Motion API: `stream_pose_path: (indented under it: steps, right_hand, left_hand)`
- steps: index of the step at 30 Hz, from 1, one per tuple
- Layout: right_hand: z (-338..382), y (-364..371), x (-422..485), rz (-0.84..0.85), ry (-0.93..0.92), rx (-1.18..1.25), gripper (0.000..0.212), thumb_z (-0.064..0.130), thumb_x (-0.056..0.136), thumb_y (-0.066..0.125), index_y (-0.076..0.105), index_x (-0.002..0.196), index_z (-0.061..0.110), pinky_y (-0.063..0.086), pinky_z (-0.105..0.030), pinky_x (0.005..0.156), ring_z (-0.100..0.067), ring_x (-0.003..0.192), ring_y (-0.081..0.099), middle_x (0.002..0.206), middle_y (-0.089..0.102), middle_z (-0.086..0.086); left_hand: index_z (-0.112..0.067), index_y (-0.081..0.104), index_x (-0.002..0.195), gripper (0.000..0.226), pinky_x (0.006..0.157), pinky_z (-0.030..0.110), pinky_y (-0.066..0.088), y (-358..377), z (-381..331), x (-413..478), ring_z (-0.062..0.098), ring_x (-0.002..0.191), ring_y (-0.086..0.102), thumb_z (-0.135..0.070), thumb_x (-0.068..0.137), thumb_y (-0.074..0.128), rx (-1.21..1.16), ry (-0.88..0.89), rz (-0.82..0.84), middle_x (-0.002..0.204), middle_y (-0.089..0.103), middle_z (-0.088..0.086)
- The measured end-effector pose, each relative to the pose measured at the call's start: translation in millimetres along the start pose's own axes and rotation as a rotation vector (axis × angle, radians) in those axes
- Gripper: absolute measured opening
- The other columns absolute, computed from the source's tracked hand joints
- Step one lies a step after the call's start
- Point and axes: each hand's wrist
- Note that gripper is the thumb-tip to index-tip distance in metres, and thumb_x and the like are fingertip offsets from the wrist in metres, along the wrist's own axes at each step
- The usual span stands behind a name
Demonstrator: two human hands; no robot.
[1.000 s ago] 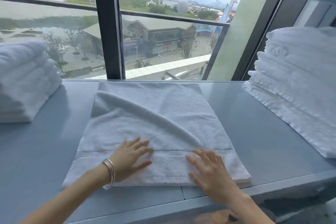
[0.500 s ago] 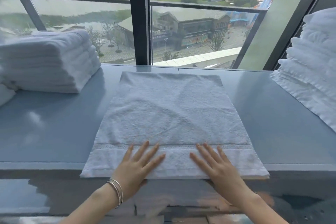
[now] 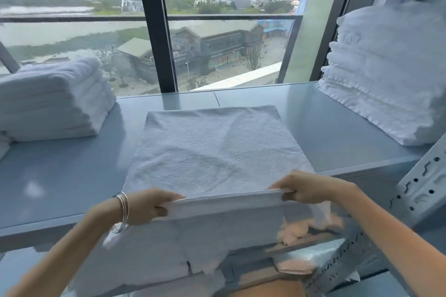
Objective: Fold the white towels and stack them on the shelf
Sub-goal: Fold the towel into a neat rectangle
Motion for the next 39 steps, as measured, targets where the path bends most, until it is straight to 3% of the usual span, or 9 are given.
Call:
stream_pose_path:
  steps: [2, 5, 10, 13, 16, 20, 24, 28, 39]
  right_hand:
    - [-3, -24, -7, 0.143, 0.062, 0.066, 0.032, -0.001, 0.08, 0.059, 0.067, 0.106, 0.017, 0.042, -0.018, 0.073, 0.003, 0.08, 0.053, 0.09, 0.064, 0.009]
    - [-22, -62, -14, 0.286, 0.171, 0.194, 0.024, -0.001, 0.077, 0.064, 0.07, 0.088, 0.019, 0.047, -0.02, 0.068, -0.003, 0.073, 0.06, 0.08, 0.068, 0.009]
    - [-55, -117, -1, 0.118, 0.232, 0.246, 0.003, 0.017, 0.074, 0.068, 0.07, 0.072, 0.019, 0.045, -0.019, 0.068, -0.006, 0.071, 0.06, 0.073, 0.065, 0.009]
    - [-74, -141, 29, -0.075, 0.259, 0.162, 0.032, 0.019, 0.083, 0.067, 0.056, 0.053, 0.023, 0.027, -0.019, 0.057, -0.004, 0.057, 0.039, 0.056, 0.043, 0.014]
    - [-97, -156, 74, -0.279, 0.313, 0.003, 0.035, 0.02, 0.087, 0.062, 0.048, 0.056, 0.026, 0.028, -0.02, 0.054, -0.004, 0.056, 0.038, 0.056, 0.041, 0.012]
    - [-130, -152, 138, -0.418, 0.36, -0.036, 0.032, 0.021, 0.088, 0.059, 0.041, 0.062, 0.027, 0.032, -0.017, 0.054, -0.017, 0.074, 0.046, 0.065, 0.046, 0.01]
    - [-162, -128, 185, -0.414, 0.369, -0.029, 0.016, 0.021, 0.089, 0.054, 0.045, 0.077, 0.017, 0.031, -0.021, 0.055, -0.019, 0.079, 0.049, 0.078, 0.052, 0.0]
    - [-173, -123, 197, -0.382, 0.398, -0.076, 0.02, 0.025, 0.094, 0.046, 0.036, 0.077, 0.018, 0.031, -0.025, 0.057, -0.02, 0.077, 0.047, 0.073, 0.045, 0.005]
    - [-176, -143, 231, -0.436, 0.571, -0.248, 0.02, 0.032, 0.096, 0.036, 0.042, 0.102, 0.014, 0.035, -0.031, 0.071, -0.03, 0.097, 0.056, 0.109, 0.06, -0.014]
  left_hand:
    - [-0.01, 0.055, 0.123, 0.037, 0.088, 0.018, 0.041, -26, 6, -3, -0.001, 0.096, 0.053, -0.01, 0.087, 0.056, -0.094, 0.004, 0.172, 0.116, 0.064, 0.002]
    - [-0.019, 0.06, 0.088, 0.016, 0.067, 0.015, 0.042, -67, 27, -7, -0.007, 0.068, 0.053, -0.02, 0.073, 0.063, -0.147, -0.015, 0.326, 0.077, 0.061, -0.016]
    - [-0.012, 0.047, 0.068, 0.04, 0.057, 0.017, 0.029, -117, 60, 8, 0.002, 0.058, 0.035, -0.048, 0.058, 0.06, -0.141, -0.079, 0.067, 0.062, 0.038, -0.01]
    - [-0.014, 0.044, 0.064, 0.031, 0.055, 0.018, 0.027, -145, 69, 40, 0.002, 0.053, 0.034, -0.043, 0.06, 0.055, 0.023, -0.185, -0.093, 0.06, 0.038, -0.006]
    - [-0.005, 0.059, 0.081, 0.023, 0.068, 0.027, 0.038, -161, 88, 91, 0.02, 0.075, 0.05, -0.027, 0.077, 0.058, 0.243, -0.34, -0.35, 0.082, 0.06, 0.013]
    - [-0.019, 0.06, 0.108, 0.021, 0.088, 0.031, 0.042, -163, 106, 152, 0.025, 0.108, 0.055, -0.02, 0.091, 0.047, 0.332, -0.556, -0.441, 0.117, 0.06, 0.006]
    - [-0.029, 0.057, 0.107, 0.026, 0.092, 0.033, 0.031, -145, 126, 186, 0.017, 0.11, 0.055, -0.021, 0.093, 0.038, 0.472, -0.687, -0.422, 0.116, 0.061, -0.006]
    - [-0.03, 0.051, 0.095, 0.024, 0.093, 0.036, 0.029, -139, 146, 194, 0.016, 0.109, 0.052, -0.014, 0.092, 0.034, 0.398, -0.687, -0.426, 0.114, 0.058, -0.007]
    - [-0.019, 0.044, 0.12, 0.041, 0.099, 0.04, 0.025, -166, 143, 226, 0.022, 0.11, 0.056, 0.001, 0.086, 0.032, 0.407, -0.828, -0.343, 0.12, 0.057, 0.0]
Point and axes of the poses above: each hand's wrist, its own x-axis towards the middle knuckle, its own y-axis out of the palm, z = x × y
